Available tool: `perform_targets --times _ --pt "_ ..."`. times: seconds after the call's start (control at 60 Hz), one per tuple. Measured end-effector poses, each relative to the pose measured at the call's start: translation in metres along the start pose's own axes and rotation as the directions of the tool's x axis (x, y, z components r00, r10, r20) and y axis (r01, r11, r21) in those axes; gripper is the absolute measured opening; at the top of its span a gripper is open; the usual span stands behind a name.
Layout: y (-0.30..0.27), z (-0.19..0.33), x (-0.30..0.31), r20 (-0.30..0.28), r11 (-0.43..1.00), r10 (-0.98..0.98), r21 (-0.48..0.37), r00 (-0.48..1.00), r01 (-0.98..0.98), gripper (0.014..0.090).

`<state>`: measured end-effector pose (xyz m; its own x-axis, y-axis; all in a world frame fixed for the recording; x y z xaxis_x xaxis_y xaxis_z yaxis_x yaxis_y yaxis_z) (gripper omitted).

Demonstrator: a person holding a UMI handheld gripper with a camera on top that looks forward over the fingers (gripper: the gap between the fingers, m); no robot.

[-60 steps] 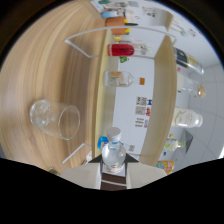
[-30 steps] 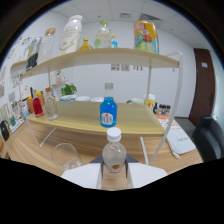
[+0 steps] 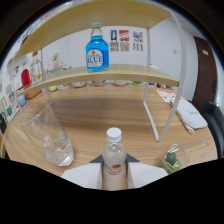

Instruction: Make me a cup of Mojito.

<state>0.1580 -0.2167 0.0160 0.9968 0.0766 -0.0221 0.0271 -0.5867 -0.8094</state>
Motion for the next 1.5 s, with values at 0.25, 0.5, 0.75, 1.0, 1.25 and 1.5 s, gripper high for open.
perform_targets --times 0.25,0.5,0.75,1.0,1.25,1.5 --pt "0.006 -0.001 0.004 -0.037 1.0 0.002 -0.014 0.999 -0.002 0.0379" --pt "0.001 -0.031 0.007 -0.09 0.999 0.012 -0.032 0.996 -0.015 0.0853" --pt "-0.037 -0.106 -0.034 -0.116 0.998 0.041 0.061 0.992 -0.034 0.0856" --pt "-0.006 -0.148 -0.09 -0.107 0.999 0.043 0.027 0.993 -0.04 0.0856" --pt "-0.018 -0.165 -0.139 -0.043 0.998 0.035 0.043 0.998 -0.034 0.0854" --pt "-0.12 -0.199 -0.204 0.017 0.98 -0.041 0.197 0.999 0.037 0.085"
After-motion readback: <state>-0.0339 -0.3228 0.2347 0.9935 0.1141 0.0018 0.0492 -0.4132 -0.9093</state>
